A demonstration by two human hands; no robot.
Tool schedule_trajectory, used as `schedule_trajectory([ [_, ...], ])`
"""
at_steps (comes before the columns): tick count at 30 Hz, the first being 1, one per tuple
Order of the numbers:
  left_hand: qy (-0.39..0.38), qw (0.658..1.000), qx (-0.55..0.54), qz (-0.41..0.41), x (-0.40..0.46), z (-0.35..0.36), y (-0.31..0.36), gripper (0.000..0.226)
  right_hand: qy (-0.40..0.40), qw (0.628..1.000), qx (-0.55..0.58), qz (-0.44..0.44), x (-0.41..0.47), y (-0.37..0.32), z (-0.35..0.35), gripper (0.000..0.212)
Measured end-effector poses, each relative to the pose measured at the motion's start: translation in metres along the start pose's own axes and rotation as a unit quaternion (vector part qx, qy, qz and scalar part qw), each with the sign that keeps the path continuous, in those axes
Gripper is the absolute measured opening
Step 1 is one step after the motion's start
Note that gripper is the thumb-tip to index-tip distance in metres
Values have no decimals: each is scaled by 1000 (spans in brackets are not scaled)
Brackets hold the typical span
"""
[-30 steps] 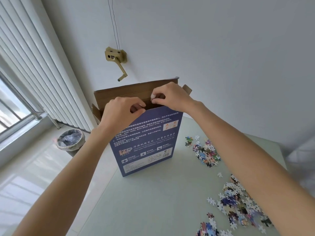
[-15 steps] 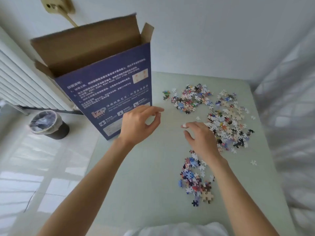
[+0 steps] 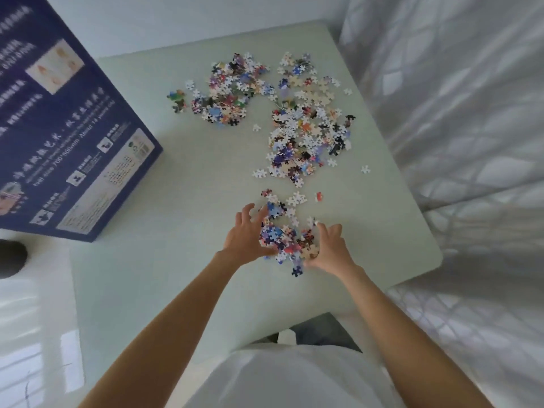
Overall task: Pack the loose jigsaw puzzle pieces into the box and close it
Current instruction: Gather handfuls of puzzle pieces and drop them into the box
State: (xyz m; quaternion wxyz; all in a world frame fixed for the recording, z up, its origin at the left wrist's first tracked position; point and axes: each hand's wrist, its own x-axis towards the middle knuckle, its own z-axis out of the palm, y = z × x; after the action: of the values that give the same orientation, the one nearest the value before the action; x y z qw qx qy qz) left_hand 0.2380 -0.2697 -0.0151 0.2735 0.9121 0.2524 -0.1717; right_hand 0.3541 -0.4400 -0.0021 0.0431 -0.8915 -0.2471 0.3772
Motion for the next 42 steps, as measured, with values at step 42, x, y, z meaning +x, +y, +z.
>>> schedule_trajectory([
  [42, 80, 994, -28, -68, 24, 10, 22, 113, 130, 980, -48, -140, 74, 5, -38, 74],
])
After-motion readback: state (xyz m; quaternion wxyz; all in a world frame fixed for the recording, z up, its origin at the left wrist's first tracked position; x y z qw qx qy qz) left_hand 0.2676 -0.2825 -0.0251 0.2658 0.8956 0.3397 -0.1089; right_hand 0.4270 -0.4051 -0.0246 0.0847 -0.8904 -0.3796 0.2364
